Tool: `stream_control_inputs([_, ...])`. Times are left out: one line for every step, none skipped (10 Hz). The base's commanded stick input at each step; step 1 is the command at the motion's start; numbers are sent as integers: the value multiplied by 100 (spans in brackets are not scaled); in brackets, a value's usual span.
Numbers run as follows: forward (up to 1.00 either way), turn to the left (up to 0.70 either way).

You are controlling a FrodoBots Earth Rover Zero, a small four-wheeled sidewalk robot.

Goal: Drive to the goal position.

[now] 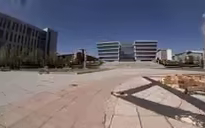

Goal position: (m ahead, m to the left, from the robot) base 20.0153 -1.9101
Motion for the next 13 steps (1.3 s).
stream_control_inputs([70, -33])
stream_control_inputs([70, -33])
stream_control_inputs([70, -33])
stream_control_inputs([70, 1])
stream_control_inputs([70, 1])
stream_control_inputs([70, 1])
stream_control_inputs([70, 1])
stream_control_inputs([70, 1])
stream_control_inputs([70, 8])
stream_control_inputs([70, 33])
stream_control_inputs([70, 36])
stream_control_inputs([70, 36])
stream_control_inputs([70, 36])
